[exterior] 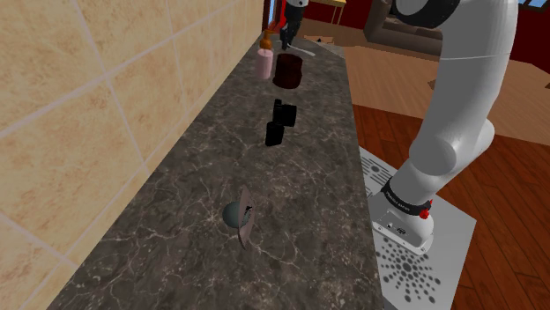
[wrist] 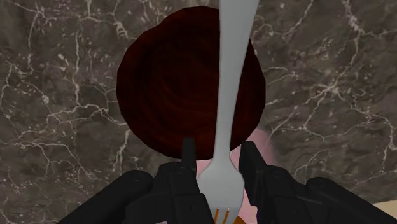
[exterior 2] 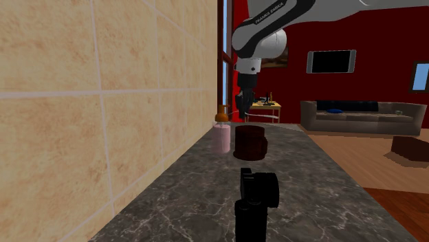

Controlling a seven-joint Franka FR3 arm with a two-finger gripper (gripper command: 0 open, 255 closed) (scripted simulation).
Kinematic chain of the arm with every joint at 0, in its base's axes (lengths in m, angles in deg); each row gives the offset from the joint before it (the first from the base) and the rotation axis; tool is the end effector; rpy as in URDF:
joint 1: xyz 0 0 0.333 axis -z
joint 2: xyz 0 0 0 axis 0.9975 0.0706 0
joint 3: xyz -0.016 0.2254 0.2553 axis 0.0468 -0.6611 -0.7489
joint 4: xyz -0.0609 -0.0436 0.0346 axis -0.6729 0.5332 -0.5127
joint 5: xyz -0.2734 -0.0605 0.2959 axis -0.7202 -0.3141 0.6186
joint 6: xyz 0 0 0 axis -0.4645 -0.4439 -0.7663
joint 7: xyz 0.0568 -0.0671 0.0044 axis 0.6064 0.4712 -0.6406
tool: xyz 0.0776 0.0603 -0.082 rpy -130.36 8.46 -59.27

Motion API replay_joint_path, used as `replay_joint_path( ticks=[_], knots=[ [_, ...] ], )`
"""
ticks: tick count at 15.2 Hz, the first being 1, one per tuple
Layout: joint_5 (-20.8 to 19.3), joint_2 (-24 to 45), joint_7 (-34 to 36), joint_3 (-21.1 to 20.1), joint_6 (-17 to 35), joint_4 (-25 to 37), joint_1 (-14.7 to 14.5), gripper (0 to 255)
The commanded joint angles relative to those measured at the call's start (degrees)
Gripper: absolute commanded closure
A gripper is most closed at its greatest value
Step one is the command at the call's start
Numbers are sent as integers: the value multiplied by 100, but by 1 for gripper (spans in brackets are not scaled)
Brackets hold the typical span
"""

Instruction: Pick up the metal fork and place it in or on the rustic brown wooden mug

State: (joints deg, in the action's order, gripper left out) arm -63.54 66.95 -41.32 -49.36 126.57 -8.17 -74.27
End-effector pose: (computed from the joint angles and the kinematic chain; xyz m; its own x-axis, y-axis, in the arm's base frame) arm 0.7142 -0.1642 0.4558 0.9612 0.2496 0.1175 0.2389 -0.9661 0.0978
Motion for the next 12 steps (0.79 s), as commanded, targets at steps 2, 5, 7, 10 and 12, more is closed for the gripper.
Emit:
replay_joint_path(
  ticks=[2, 5, 7, 10, 12],
  knots=[
    [0, 62, -16, 7, 195, -141, 18, 255],
    [-2, 107, -9, 7, 403, -305, 17, 255],
    [-2, 121, -8, 8, 464, -351, 17, 255],
    [-2, 122, -8, 7, 464, -350, 17, 255],
    [-2, 122, -8, 7, 464, -350, 17, 255]
  ],
)
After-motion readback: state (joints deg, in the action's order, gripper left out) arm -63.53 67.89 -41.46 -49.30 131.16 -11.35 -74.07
